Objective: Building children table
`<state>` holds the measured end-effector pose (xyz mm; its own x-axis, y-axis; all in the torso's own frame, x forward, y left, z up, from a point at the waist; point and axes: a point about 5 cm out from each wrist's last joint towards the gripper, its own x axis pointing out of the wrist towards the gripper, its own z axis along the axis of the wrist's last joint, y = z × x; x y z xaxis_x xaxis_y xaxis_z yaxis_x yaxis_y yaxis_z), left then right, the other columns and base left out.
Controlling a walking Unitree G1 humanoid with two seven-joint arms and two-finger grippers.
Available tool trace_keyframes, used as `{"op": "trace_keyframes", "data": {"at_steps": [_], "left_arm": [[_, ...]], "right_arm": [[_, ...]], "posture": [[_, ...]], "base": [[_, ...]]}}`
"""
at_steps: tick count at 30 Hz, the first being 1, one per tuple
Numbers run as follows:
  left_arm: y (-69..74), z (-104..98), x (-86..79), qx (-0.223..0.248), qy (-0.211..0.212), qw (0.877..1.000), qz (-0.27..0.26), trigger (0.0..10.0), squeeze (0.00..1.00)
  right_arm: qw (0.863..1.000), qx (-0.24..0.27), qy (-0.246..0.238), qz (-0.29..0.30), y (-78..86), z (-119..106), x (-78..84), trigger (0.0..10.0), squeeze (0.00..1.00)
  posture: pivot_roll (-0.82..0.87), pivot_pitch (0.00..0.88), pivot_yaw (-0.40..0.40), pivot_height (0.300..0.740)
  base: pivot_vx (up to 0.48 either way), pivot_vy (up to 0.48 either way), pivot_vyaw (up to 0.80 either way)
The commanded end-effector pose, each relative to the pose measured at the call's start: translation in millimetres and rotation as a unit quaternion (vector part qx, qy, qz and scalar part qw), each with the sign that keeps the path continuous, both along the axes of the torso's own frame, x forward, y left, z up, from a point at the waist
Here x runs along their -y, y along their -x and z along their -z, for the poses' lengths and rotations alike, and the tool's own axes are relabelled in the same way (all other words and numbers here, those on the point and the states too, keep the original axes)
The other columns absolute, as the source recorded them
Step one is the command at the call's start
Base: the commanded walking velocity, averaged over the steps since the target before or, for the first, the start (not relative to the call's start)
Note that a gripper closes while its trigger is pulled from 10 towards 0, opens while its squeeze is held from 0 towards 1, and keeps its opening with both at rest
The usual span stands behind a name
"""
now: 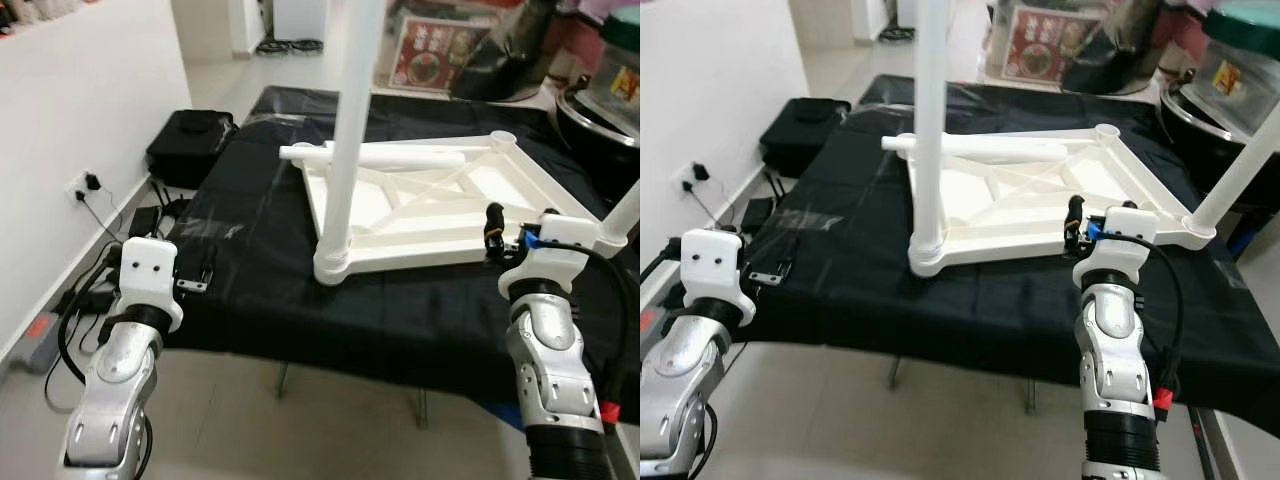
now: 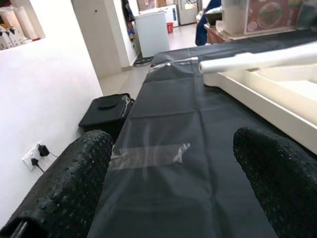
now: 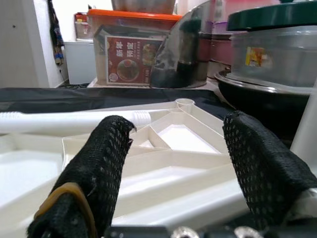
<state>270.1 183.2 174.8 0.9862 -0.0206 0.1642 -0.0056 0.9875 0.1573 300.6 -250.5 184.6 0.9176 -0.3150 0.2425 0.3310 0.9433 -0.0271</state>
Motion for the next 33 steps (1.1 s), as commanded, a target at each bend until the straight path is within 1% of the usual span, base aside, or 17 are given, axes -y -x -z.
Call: {"op": "trace_keyframes", "data": {"at_steps": [1, 7, 13, 20, 25, 26, 27, 28, 29, 30, 31, 33], "left_arm": [[2.3, 3.2, -6.6, -0.006, -0.003, 1.0, -0.014, 10.0, 0.0], [2.2, 3.0, -7.1, -0.004, -0.005, 1.0, -0.017, 10.0, 0.0], [1.3, 1.1, -9.1, -0.001, 0.004, 1.0, -0.028, 10.0, 0.0], [1.9, 3.6, -9.2, -0.006, 0.007, 1.0, -0.027, 10.0, 0.0], [2.7, 3.9, -8.0, -0.003, 0.007, 1.0, -0.028, 10.0, 0.0], [3.4, 5.0, -6.2, -0.006, 0.01, 1.0, -0.025, 10.0, 0.0], [3.4, 5.0, -6.2, -0.006, 0.01, 1.0, -0.025, 10.0, 0.0], [3.9, 5.6, -4.1, -0.008, 0.011, 1.0, -0.019, 10.0, 0.0], [3.9, 5.6, -4.1, -0.008, 0.011, 1.0, -0.019, 10.0, 0.0], [5.0, 6.8, -1.6, -0.01, 0.011, 1.0, -0.015, 10.0, 0.0], [5.0, 6.8, -1.6, -0.01, 0.011, 1.0, -0.015, 10.0, 0.0], [6.6, 8.3, 3.0, -0.011, 0.014, 1.0, -0.005, 10.0, 0.0]], "right_arm": [[1.0, 0.005, -0.007, -0.017, -4.0, -2.9, -9.8, 10.0, 0.0], [1.0, 0.006, -0.008, -0.016, -4.1, -3.6, -9.7, 10.0, 0.0], [1.0, 0.01, -0.015, -0.018, -5.4, -5.8, -11.8, 10.0, 0.0], [0.998, -0.001, -0.056, -0.022, -10.5, -3.9, -6.7, 10.0, 0.0], [0.998, -0.003, -0.06, -0.019, -12.2, -4.8, -1.3, 10.0, 0.0], [0.998, -0.001, -0.067, -0.01, -14.3, -7.3, 6.7, 10.0, 0.0], [0.998, -0.001, -0.067, -0.01, -14.3, -7.3, 6.7, 10.0, 0.0], [0.997, 0.002, -0.08, -0.002, -16.3, -9.6, 14.3, 10.0, 0.0], [0.997, 0.002, -0.08, -0.002, -16.3, -9.6, 14.3, 10.0, 0.0], [0.996, -0.004, -0.089, -0.001, -20.4, -10.3, 26.3, 10.0, 0.0], [0.996, -0.004, -0.089, -0.001, -20.4, -10.3, 26.3, 10.0, 0.0], [0.994, -0.035, -0.104, -0.025, -29.4, -11.1, 54.6, 10.0, 0.0]], "posture": [[0.14, 0.062, -0.066, 0.74], [0.14, 0.061, -0.066, 0.74], [0.14, 0.056, -0.067, 0.74], [0.14, 0.047, -0.069, 0.74], [0.14, 0.045, -0.074, 0.74], [0.14, 0.044, -0.073, 0.74], [0.14, 0.044, -0.073, 0.74], [0.14, 0.041, -0.076, 0.74], [0.14, 0.041, -0.076, 0.74], [0.14, 0.037, -0.075, 0.74], [0.14, 0.037, -0.075, 0.74], [0.14, 0.034, -0.077, 0.74]], "base": [[0.322, 0.0, 0.0], [0.326, 0.0, 0.0], [0.0, 0.0, 0.0], [0.0, 0.0, 0.0], [0.0, 0.0, 0.0], [0.0, 0.0, 0.0], [0.0, 0.0, 0.0], [0.0, 0.0, 0.0], [0.0, 0.0, 0.0], [0.0, 0.0, 0.0], [0.0, 0.0, 0.0], [0.0, 0.0, 0.0]]}}
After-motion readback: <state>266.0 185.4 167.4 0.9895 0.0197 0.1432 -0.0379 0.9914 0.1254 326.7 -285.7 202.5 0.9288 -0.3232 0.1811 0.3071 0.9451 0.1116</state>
